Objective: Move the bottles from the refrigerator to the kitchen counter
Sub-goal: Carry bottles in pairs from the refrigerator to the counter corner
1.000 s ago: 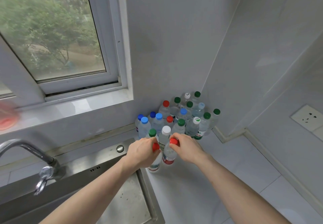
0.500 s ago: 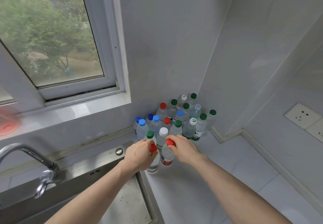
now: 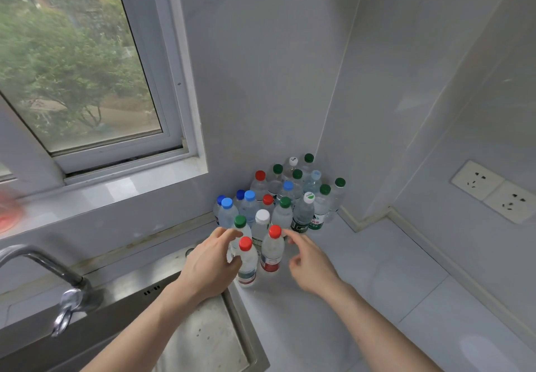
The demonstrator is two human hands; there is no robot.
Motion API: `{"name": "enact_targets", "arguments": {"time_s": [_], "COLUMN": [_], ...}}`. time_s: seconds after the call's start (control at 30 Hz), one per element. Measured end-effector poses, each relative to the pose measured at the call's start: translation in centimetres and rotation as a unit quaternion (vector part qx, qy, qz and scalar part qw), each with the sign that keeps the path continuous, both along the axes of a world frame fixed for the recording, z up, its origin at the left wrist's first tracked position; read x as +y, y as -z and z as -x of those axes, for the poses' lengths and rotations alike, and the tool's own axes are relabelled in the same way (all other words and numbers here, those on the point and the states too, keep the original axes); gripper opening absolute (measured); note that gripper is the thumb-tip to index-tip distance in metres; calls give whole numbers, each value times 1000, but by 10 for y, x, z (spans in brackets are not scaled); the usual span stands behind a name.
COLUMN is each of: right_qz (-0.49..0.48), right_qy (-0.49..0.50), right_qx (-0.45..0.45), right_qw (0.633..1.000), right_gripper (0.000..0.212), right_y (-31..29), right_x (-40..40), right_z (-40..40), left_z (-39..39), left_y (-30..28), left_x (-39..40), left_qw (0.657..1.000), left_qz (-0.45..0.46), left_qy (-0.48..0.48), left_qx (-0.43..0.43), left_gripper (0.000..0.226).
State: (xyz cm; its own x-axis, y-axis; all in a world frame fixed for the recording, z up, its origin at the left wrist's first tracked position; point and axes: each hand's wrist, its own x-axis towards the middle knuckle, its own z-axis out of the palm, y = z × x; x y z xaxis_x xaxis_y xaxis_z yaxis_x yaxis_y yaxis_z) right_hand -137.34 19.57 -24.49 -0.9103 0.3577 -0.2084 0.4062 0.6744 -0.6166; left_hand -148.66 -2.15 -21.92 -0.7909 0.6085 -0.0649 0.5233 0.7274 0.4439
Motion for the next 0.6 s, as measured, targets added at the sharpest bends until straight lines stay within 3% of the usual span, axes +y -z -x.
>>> {"name": "enact_targets", "arguments": {"time_s": [0.23, 0.6], "right_qz": [90, 65], "right_qy": [76, 186], "right_qx": [69, 83], "right_qw": [991, 977], "right_gripper": [68, 65], "right_y": [-13, -50], "right_x": [-12, -23], "right_z": [-85, -269], "left_z": [-39, -156], "left_y": [-27, -43], "left_x": [-4, 47], "left_qw": [998, 970], "left_qz": [-41, -73], "left_qy": [54, 230], "left_qx": [11, 2], "left_gripper": [41, 42]}}
